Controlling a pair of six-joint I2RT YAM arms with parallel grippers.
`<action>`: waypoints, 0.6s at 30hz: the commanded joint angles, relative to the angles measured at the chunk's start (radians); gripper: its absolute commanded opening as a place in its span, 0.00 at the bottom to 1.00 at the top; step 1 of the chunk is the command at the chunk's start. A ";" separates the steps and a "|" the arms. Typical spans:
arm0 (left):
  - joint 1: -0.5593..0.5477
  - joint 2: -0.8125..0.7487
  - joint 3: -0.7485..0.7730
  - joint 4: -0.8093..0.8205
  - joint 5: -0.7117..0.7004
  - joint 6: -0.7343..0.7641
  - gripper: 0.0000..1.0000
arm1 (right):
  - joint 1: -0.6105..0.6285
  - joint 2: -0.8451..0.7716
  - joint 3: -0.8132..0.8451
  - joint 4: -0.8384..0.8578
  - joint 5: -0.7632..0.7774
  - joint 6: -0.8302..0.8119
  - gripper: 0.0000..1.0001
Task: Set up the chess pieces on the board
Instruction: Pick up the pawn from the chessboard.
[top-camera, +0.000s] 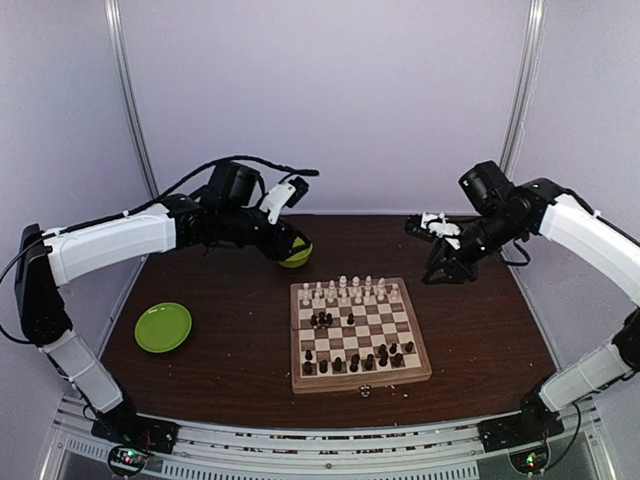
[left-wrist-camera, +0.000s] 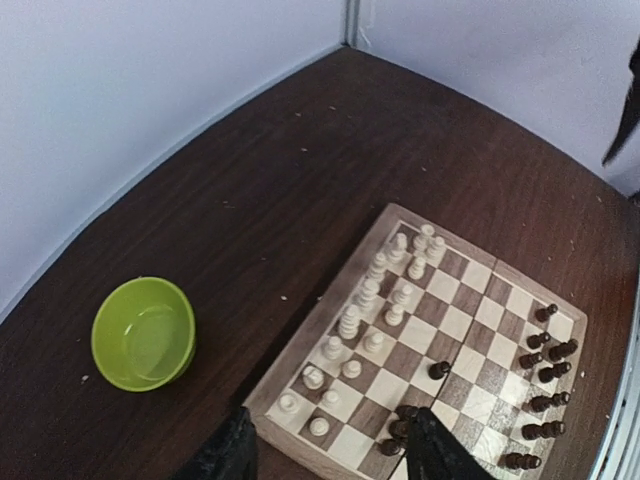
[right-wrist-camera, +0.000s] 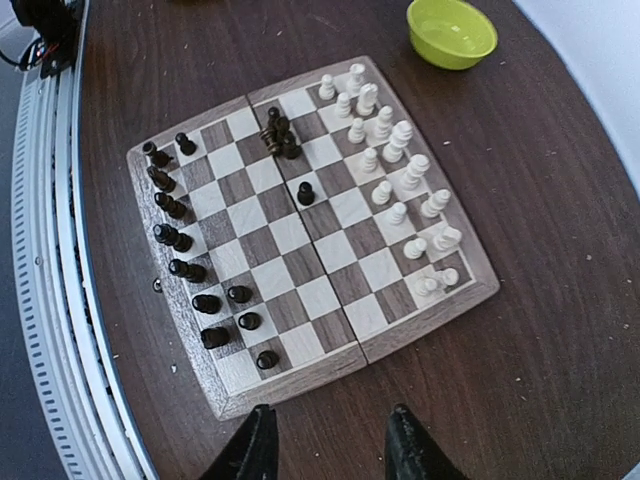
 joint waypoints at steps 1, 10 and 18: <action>-0.094 0.102 0.123 -0.178 -0.044 0.141 0.52 | -0.094 -0.194 -0.143 0.162 -0.065 0.094 0.41; -0.167 0.250 0.219 -0.337 -0.001 0.156 0.44 | -0.261 -0.395 -0.461 0.488 0.006 0.281 0.99; -0.214 0.231 0.111 -0.381 0.022 0.345 0.32 | -0.273 -0.370 -0.449 0.434 -0.131 0.200 0.83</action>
